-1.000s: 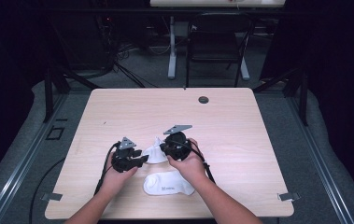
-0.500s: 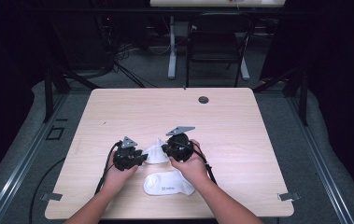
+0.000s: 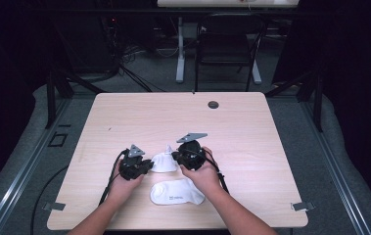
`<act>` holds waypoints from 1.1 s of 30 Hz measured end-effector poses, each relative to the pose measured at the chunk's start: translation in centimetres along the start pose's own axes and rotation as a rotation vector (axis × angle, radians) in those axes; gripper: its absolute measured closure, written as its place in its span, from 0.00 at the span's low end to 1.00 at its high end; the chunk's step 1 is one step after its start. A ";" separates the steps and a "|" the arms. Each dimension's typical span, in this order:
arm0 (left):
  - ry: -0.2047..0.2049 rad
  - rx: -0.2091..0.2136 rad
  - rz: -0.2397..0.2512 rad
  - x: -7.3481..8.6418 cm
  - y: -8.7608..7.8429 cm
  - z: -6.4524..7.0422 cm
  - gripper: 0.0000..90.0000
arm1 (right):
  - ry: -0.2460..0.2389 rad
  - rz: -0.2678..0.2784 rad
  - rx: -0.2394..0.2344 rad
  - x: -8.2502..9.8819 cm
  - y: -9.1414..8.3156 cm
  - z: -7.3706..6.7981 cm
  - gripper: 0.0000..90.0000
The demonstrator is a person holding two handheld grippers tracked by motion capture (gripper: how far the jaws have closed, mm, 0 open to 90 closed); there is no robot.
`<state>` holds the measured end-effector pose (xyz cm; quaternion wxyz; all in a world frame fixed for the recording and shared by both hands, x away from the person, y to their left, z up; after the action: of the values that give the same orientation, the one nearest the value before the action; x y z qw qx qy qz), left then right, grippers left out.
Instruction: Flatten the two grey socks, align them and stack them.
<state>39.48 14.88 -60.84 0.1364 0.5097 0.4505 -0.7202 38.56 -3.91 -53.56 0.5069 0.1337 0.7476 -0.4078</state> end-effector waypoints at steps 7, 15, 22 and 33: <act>0.000 0.001 -0.002 0.0 -0.1 -0.1 0.96 | -0.001 0.007 0.010 0.2 -0.7 0.7 1.00; -0.022 0.006 0.003 0.1 -0.3 -0.2 0.96 | 0.015 0.013 0.029 1.0 -1.4 2.0 1.00; -0.028 0.006 0.003 0.1 -0.3 -0.4 0.96 | 0.033 0.008 0.049 1.8 -1.9 3.1 1.00; -0.026 0.009 0.004 0.1 -0.3 -0.3 0.96 | 0.059 -0.026 0.095 3.9 -2.4 4.6 1.00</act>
<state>39.36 15.31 -60.81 0.1414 0.5019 0.4443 -0.7285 38.29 -9.65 -56.54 0.4724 0.1599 0.7437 -0.4452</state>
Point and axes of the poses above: each handheld gripper's, and its own axes: y roughly forward along the jaws, x roughly out of its underside, z roughly to its right, the point moved 4 cm from there along y, roughly forward along the jaws, and after that the axes turned 13 degrees about z, right-handed, at the moved point
